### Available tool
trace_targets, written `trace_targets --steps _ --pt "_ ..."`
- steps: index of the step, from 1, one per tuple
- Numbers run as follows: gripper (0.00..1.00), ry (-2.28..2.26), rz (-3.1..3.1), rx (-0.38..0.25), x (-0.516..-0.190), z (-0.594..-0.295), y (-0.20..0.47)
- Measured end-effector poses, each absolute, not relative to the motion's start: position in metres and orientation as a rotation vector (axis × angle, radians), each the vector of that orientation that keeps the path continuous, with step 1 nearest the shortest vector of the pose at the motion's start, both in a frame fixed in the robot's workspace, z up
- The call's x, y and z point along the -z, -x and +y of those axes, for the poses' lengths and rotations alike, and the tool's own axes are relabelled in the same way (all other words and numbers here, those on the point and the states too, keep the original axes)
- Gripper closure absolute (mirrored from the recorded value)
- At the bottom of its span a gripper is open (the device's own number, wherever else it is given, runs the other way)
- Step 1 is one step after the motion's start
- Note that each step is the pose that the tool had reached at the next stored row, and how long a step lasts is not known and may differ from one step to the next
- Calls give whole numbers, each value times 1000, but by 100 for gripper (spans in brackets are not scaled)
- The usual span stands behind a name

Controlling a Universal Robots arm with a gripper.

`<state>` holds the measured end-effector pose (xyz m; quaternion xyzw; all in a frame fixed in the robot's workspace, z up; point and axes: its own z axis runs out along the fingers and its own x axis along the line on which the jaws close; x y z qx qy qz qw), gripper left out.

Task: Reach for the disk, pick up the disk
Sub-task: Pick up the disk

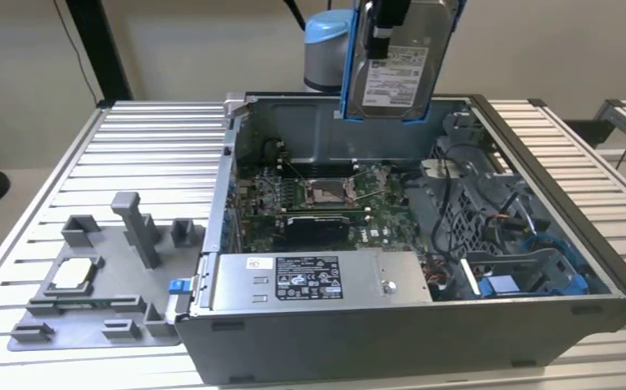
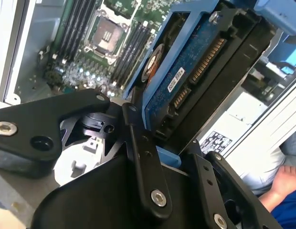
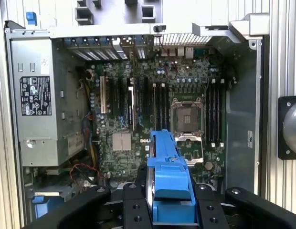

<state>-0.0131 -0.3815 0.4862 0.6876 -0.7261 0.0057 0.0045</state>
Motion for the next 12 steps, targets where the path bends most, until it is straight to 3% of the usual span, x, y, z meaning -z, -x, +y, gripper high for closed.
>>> trace_targets --steps 12 --pt "100 -2152 -2273 -14 -486 -381 -27"
